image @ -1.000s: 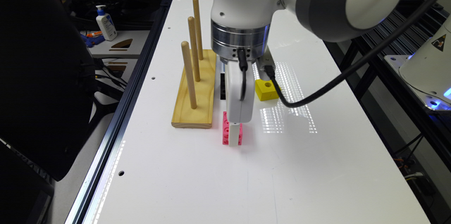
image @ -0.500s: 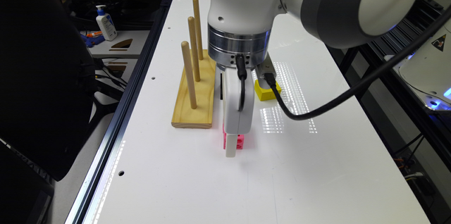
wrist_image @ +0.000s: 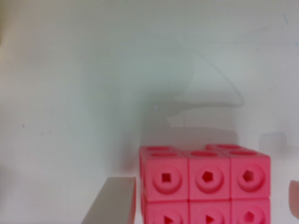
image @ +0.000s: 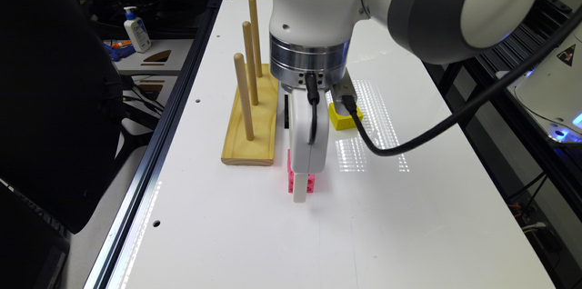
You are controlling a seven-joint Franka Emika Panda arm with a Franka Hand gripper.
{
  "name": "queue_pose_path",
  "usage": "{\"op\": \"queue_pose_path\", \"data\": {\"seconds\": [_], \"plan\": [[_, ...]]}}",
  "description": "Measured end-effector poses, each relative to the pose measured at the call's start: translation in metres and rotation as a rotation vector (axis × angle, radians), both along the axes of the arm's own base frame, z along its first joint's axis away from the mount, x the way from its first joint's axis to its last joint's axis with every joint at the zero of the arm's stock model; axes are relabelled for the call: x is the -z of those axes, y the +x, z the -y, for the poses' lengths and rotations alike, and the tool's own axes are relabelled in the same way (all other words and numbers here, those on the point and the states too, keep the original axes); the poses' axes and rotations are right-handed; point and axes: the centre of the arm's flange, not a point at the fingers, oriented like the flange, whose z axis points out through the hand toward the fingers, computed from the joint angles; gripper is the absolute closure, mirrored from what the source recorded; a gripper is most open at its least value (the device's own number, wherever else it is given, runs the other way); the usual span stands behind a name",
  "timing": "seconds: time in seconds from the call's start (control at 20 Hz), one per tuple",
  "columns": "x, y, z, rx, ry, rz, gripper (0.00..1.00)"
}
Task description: Pick up pink block.
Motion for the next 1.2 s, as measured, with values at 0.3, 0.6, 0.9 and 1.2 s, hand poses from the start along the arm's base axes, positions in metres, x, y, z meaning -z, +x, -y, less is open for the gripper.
{"op": "queue_pose_path", "data": {"seconds": [0.3,0.6,0.9,1.2], "plan": [[0.008,0.000,0.002,-0.002,-0.004,-0.005,1.00],[0.009,0.000,0.002,-0.001,-0.004,-0.005,1.00],[0.009,0.000,0.004,0.002,-0.006,-0.005,1.00],[-0.012,0.003,0.005,0.000,-0.015,0.000,1.00]]}}
